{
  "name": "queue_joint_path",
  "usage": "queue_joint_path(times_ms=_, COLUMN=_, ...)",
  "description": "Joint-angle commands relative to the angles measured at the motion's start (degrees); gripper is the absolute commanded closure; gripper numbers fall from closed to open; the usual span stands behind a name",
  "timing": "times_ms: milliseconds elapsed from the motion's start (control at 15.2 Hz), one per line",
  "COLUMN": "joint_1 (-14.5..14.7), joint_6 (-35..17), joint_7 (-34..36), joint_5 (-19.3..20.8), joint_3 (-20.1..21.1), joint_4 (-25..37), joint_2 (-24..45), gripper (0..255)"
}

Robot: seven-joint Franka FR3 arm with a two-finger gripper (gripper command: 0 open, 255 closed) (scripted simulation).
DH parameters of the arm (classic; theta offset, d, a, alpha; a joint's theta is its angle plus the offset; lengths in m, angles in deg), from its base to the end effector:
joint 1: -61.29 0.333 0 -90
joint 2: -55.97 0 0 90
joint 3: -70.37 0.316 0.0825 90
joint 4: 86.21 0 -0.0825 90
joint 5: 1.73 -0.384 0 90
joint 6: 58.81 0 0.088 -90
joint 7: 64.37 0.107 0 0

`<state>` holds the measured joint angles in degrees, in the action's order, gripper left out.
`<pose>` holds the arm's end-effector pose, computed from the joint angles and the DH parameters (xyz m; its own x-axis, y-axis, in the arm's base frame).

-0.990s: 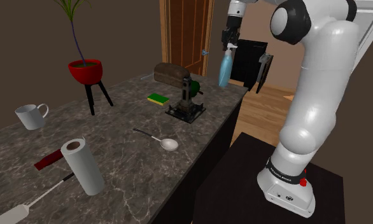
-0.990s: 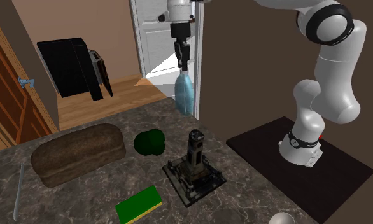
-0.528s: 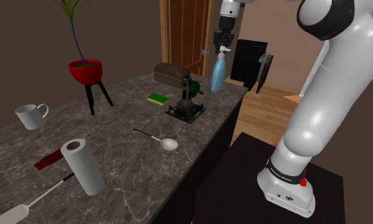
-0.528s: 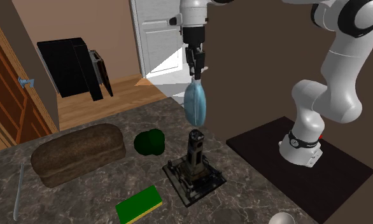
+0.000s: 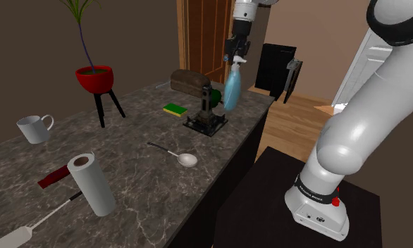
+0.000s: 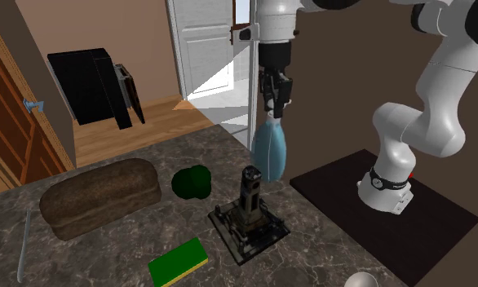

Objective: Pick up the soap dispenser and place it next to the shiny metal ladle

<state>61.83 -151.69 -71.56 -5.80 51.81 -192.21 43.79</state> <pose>0.4654 -0.1593 0.6025 0.9829 -0.1841 -0.0100 -0.1836 -0.9730 -0.1399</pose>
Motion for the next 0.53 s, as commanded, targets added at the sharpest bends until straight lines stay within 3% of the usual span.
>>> queue_joint_path(times_ms=0, joint_1=0.9, joint_6=-0.2, joint_7=2.8, joint_5=0.0, joint_3=1.7, joint_4=-1.3, joint_2=-1.5, gripper=255)
queue_joint_path(times_ms=462, joint_1=4.4, joint_6=-1.9, joint_7=12.9, joint_5=-0.9, joint_3=8.6, joint_4=-6.4, joint_2=-6.0, gripper=255)
